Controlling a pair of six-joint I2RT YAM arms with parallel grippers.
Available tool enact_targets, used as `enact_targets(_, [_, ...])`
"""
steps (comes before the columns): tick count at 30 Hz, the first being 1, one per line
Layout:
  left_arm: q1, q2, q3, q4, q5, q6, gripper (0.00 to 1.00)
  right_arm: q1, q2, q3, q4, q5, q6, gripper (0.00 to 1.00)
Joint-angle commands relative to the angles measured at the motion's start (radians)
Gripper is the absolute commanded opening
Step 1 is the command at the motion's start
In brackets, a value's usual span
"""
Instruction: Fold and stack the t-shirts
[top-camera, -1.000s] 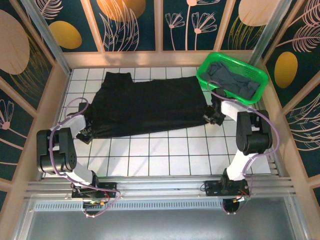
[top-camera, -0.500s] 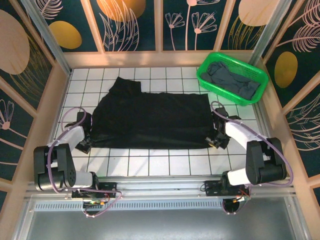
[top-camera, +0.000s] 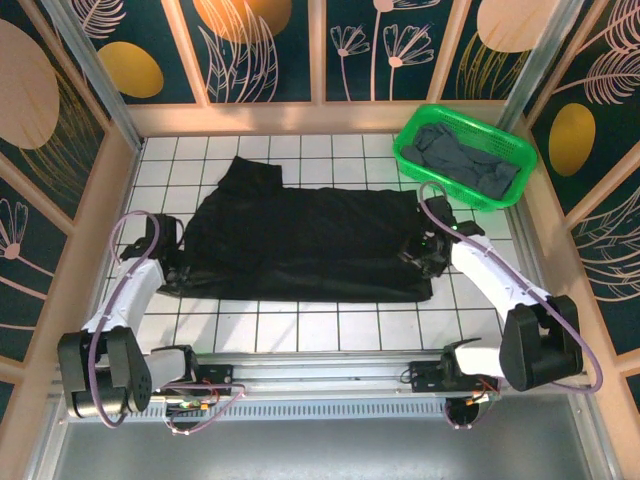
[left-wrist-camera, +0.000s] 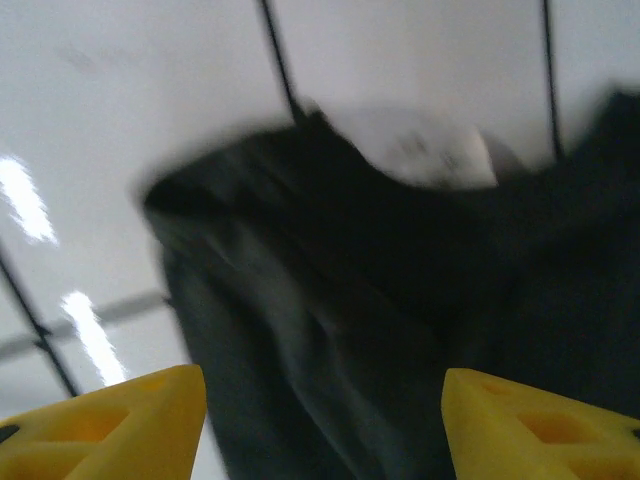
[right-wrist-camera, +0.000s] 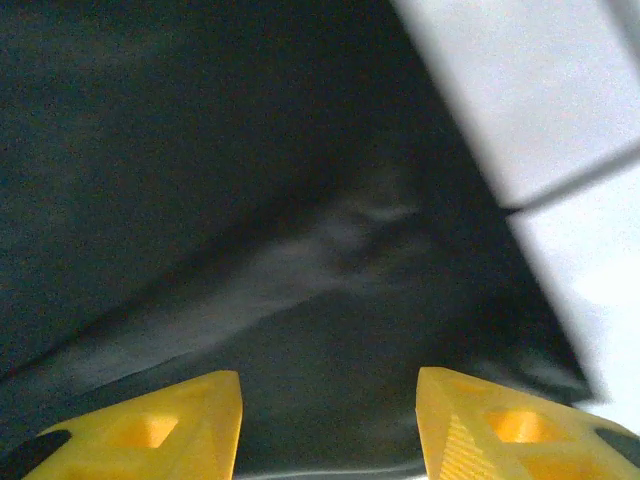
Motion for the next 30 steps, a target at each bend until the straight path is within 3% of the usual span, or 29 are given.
enact_targets(1, [-0.078,-0.014,0.002,0.042,0.174,-0.133,0.64,0.072,0.037,0.051,0.202,-0.193,-0.065,0.52])
enact_targets(5, [-0.118,-0.016,-0.040,0.182,0.245,-0.250,0.64,0.146,0.140,0.131,0.223,-0.203,-0.075,0.52])
enact_targets(13, [-0.260,0.096,-0.046,0.335,0.291,-0.385,0.63,0.151,0.200,0.153,0.241,-0.209,-0.074,0.52])
enact_targets(26, [-0.292,0.275,0.043,0.317,0.286,-0.309,0.60,0.143,0.211,0.152,0.241,-0.214,-0.062,0.52])
enact_targets(30, [-0.293,0.314,0.098,0.310,0.256,-0.293,0.47,0.132,0.208,0.153,0.232,-0.207,-0.062,0.52])
